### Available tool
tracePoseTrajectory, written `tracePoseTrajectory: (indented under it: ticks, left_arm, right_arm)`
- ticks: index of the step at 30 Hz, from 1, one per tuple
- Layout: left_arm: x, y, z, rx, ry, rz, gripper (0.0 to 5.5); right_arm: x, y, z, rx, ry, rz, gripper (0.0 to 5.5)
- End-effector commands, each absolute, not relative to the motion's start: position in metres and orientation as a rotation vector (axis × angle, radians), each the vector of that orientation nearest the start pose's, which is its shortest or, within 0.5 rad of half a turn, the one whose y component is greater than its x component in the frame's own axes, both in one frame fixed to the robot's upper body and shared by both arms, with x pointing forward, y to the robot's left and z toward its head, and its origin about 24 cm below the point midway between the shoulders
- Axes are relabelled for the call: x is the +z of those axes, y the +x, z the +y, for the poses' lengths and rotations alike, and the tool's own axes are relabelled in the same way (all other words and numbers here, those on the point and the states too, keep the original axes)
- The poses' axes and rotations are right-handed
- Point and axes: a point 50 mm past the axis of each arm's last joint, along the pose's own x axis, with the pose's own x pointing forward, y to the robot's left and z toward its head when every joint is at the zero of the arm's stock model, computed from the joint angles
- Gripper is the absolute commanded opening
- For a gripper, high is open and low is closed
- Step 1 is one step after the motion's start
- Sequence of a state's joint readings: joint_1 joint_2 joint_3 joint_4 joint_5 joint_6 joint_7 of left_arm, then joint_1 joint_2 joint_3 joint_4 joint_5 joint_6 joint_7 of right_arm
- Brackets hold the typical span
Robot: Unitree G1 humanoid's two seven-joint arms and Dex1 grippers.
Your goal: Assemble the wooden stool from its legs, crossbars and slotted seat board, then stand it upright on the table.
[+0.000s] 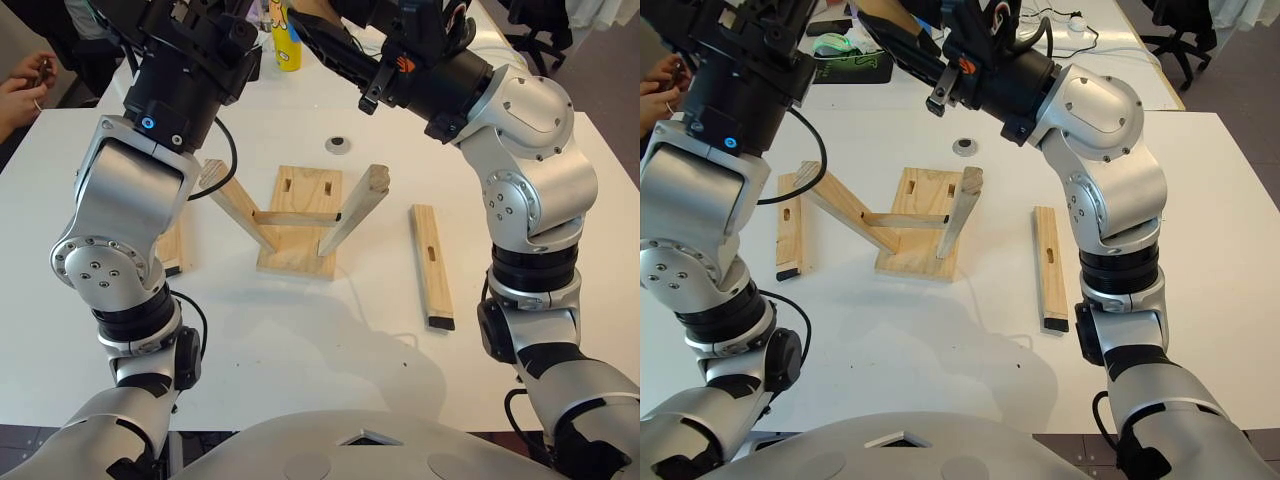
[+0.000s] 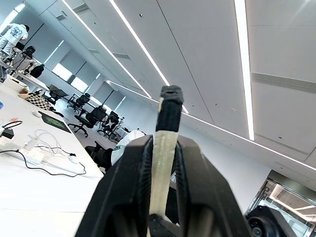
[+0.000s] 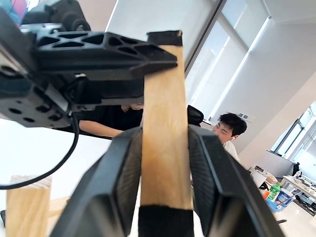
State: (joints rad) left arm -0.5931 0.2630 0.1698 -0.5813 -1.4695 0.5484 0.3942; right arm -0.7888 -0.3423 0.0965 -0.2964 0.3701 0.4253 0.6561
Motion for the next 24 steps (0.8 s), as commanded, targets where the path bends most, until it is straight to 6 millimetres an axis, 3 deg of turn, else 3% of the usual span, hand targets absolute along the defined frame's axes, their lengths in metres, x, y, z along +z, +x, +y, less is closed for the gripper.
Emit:
tracePoseTrajectory:
  ticks: [1, 5, 6, 10, 12, 15, 19, 21, 24]
  left_arm:
    - [0.284, 0.245, 0.129, -0.653, -0.823, -0.327, 0.47]
    - [0.282, 0.247, 0.131, -0.632, -0.823, -0.324, 0.47]
    - [0.282, 0.247, 0.132, -0.626, -0.824, -0.324, 0.47]
    - [0.280, 0.249, 0.135, -0.596, -0.817, -0.323, 0.43]
    - [0.277, 0.252, 0.139, -0.570, -0.818, -0.316, 0.43]
    - [0.269, 0.258, 0.151, -0.483, -0.791, -0.308, 0.43]
    - [0.251, 0.269, 0.204, -0.193, -0.672, -0.331, 0.43]
    - [0.243, 0.266, 0.233, -0.054, -0.569, -0.344, 0.43]
    - [0.225, 0.252, 0.276, 0.124, -0.416, -0.338, 0.43]
  right_arm:
    - [0.271, 0.285, -0.082, 1.044, -0.307, -0.498, 1.32]
    - [0.271, 0.287, -0.082, 1.037, -0.300, -0.489, 1.32]
    - [0.271, 0.287, -0.082, 1.034, -0.294, -0.488, 1.68]
    - [0.273, 0.288, -0.083, 1.029, -0.266, -0.489, 2.18]
    - [0.278, 0.291, -0.085, 1.012, -0.180, -0.475, 2.53]
    - [0.288, 0.299, -0.093, 0.944, -0.003, -0.463, 2.56]
    - [0.298, 0.320, -0.123, 0.721, 0.263, -0.442, 2.38]
    - [0.287, 0.333, -0.143, 0.539, 0.252, -0.410, 2.06]
    - [0.255, 0.342, -0.174, 0.290, 0.168, -0.359, 1.53]
